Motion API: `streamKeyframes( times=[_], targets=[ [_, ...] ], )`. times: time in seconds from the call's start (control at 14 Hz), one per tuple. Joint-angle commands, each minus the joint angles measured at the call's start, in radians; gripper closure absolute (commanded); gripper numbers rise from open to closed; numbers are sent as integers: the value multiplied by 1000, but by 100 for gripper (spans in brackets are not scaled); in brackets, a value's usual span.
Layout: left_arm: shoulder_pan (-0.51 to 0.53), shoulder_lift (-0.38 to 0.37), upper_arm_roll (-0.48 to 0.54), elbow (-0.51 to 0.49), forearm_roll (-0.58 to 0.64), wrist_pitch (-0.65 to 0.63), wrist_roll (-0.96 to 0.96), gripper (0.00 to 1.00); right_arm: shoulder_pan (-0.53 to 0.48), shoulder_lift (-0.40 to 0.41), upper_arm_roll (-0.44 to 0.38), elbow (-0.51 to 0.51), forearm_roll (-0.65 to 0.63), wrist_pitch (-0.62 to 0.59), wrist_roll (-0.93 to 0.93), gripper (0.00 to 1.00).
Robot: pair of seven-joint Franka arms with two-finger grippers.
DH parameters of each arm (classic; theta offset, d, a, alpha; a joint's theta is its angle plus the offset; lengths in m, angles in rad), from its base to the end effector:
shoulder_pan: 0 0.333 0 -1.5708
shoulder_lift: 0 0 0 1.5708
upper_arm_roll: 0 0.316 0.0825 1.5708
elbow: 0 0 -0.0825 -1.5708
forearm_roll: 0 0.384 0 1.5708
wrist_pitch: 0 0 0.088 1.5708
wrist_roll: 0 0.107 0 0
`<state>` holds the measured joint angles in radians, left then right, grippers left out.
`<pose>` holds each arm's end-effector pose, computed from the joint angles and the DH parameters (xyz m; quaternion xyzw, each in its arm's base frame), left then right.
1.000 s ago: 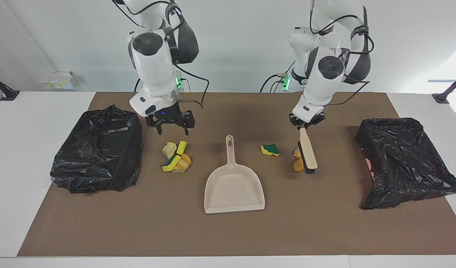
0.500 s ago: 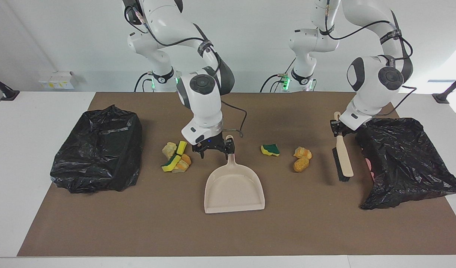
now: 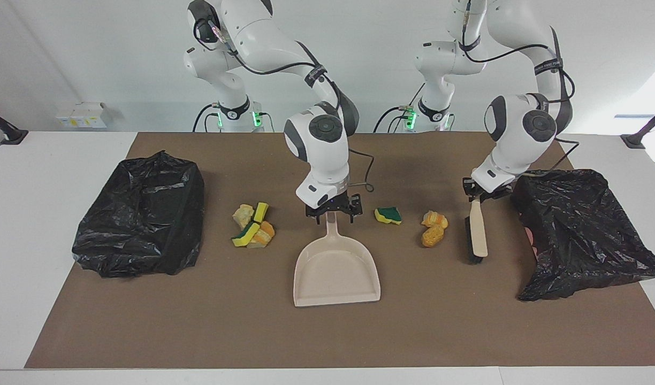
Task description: Sweep and dump trash in bin
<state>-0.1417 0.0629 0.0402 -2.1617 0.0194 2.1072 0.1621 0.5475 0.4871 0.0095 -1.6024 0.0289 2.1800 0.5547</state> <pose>0.5294 -0.0531 0.3586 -0.9889 0.1365 0.0589 0.0075 0.5877 0.3663 0.3563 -0.9988 0.0072 -0.0308 0.0361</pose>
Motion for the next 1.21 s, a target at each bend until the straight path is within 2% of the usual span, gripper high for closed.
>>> streamKeyframes(
  times=[0.0, 0.07, 0.14, 0.21, 0.43, 0.64, 0.93, 1.14],
  targets=[
    [-47, -17, 10, -39, 8, 34, -4, 100, -8, -8, 4, -25, 26, -2, -86, 31],
    [-65, -18, 10, -43, 7, 33, -6, 100, -8, -8, 4, -25, 14, -6, -137, 63],
    [-93, -21, 10, -43, 7, 25, -12, 100, -11, -8, 4, -24, 14, -14, -178, 76],
    [-116, -25, 10, -46, 7, 19, -33, 100, -17, -8, 4, -25, 13, -14, -199, 100],
    [-151, -31, 10, -50, 7, 1, -91, 100, -18, -15, 20, -25, 103, -37, -238, 100],
    [-136, -21, 14, 20, 7, -50, -98, 100, -29, -21, 17, -25, 112, -45, -378, 100],
    [-75, -37, 15, 20, 5, -76, -82, 100, -58, -73, 9, -30, 62, -143, -687, 100],
    [-56, -43, 14, -3, 5, -61, -85, 100, -83, -157, 10, -79, -27, -213, -904, 100]
  ],
)
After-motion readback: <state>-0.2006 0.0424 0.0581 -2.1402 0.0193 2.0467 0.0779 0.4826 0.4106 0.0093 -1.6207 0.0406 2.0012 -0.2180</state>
